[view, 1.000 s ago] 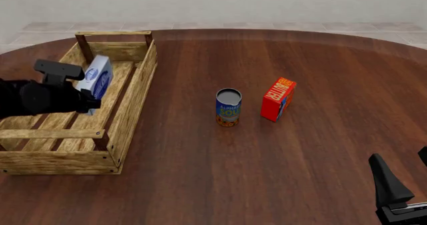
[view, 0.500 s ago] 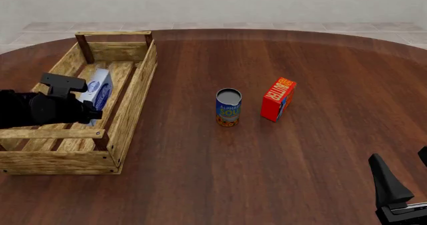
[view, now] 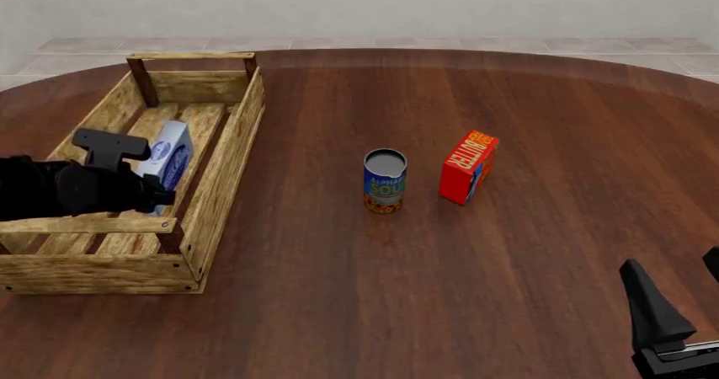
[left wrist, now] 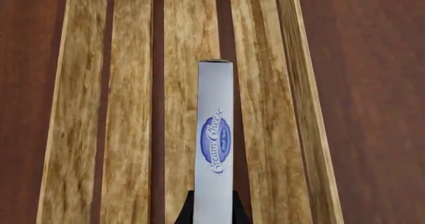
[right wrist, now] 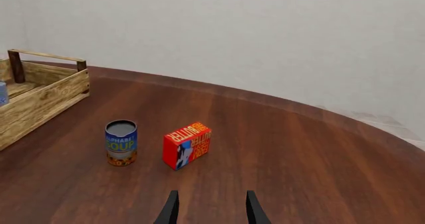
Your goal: Pick up the cream cheese and put it in the tray.
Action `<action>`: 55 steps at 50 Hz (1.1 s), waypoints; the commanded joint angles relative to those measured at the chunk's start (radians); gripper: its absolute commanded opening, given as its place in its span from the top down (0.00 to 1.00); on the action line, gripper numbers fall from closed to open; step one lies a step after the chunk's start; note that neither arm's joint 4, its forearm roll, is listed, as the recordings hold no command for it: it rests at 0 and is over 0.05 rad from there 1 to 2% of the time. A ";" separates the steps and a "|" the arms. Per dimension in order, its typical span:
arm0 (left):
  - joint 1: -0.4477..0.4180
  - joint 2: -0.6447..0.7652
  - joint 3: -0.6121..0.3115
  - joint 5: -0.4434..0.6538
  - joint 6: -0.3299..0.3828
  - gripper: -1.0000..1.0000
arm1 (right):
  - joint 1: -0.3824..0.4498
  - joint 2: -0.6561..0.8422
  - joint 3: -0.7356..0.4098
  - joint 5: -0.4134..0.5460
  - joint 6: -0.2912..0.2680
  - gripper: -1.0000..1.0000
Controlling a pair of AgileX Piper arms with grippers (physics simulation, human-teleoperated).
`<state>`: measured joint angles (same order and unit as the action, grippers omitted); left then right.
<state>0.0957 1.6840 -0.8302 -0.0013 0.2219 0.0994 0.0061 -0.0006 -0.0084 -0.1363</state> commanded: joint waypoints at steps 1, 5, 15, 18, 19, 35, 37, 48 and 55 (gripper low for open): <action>-0.004 -0.022 -0.009 0.005 0.020 1.00 | 0.003 -0.001 0.000 0.001 -0.001 0.00; -0.004 -0.028 -0.012 0.010 0.018 0.00 | 0.005 0.000 0.000 0.001 -0.004 0.00; -0.005 -0.044 -0.040 0.041 0.027 0.00 | 0.008 -0.001 0.000 0.001 -0.010 0.00; -0.007 -0.065 -0.047 0.061 0.029 0.00 | 0.009 0.000 0.000 0.001 -0.011 0.00; -0.008 -0.067 -0.050 0.065 0.029 0.00 | 0.009 0.000 0.000 0.001 -0.011 0.00; -0.031 -0.150 -0.063 0.126 0.041 0.00 | 0.012 -0.001 0.000 0.003 -0.011 0.00; -0.030 -0.156 -0.063 0.129 0.041 0.00 | 0.012 -0.001 0.000 0.003 -0.011 0.00; -0.031 -0.240 -0.024 0.102 0.036 0.00 | 0.013 0.000 0.000 0.003 -0.011 0.00; -0.064 -0.335 0.046 0.078 0.025 0.00 | 0.014 0.000 0.000 0.004 -0.013 0.00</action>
<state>0.0581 1.4460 -0.8464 0.0962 0.2520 0.1123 0.0063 -0.0004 -0.0053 -0.1478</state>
